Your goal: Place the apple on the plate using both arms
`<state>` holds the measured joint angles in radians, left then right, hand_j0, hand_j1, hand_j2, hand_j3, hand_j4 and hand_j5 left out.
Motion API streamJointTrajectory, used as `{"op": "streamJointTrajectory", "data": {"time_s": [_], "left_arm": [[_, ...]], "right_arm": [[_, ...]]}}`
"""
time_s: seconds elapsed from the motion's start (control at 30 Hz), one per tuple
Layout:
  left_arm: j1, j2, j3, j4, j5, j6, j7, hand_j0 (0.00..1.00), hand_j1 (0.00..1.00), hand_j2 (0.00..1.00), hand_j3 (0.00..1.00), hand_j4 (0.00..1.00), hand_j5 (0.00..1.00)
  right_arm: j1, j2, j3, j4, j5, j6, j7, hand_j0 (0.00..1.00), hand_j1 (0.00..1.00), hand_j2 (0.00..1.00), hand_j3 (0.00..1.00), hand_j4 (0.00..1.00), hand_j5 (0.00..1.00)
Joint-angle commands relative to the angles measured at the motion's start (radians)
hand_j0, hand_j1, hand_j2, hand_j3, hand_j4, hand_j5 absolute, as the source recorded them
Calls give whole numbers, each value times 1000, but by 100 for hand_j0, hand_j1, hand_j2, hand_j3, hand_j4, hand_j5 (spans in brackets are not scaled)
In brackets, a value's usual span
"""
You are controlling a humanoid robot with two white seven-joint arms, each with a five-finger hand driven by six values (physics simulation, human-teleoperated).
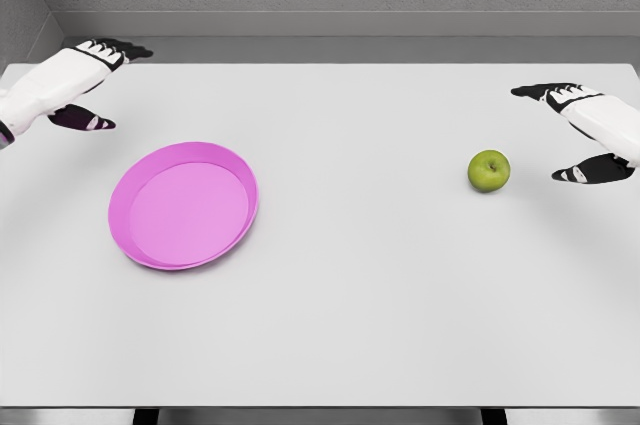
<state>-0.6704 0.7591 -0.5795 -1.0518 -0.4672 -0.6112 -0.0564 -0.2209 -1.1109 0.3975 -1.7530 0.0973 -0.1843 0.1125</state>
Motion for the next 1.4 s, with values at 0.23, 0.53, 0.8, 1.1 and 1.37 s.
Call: {"op": "streamJointTrajectory", "data": {"time_s": [0.23,0.53,0.8,1.1,1.37], "left_arm": [[-5,37,7,-4,5,0,1,100,100,100,100,100,100],[3,37,-2,-14,10,0,1,100,100,100,100,100,100],[0,40,-3,-13,9,0,1,100,100,100,100,100,100],[2,40,-6,-13,5,0,1,100,100,100,100,100,100],[3,34,-11,-14,4,0,0,100,100,100,100,100,100]], "right_arm": [[-8,11,58,26,-1,16,1,100,100,100,100,100,100],[-239,131,202,109,1,123,343,100,100,100,100,100,100],[-354,203,279,207,1,129,461,100,100,100,100,100,100],[-400,237,334,287,2,178,464,100,100,100,100,100,100],[-445,260,385,317,2,200,463,100,100,100,100,100,100]]}}
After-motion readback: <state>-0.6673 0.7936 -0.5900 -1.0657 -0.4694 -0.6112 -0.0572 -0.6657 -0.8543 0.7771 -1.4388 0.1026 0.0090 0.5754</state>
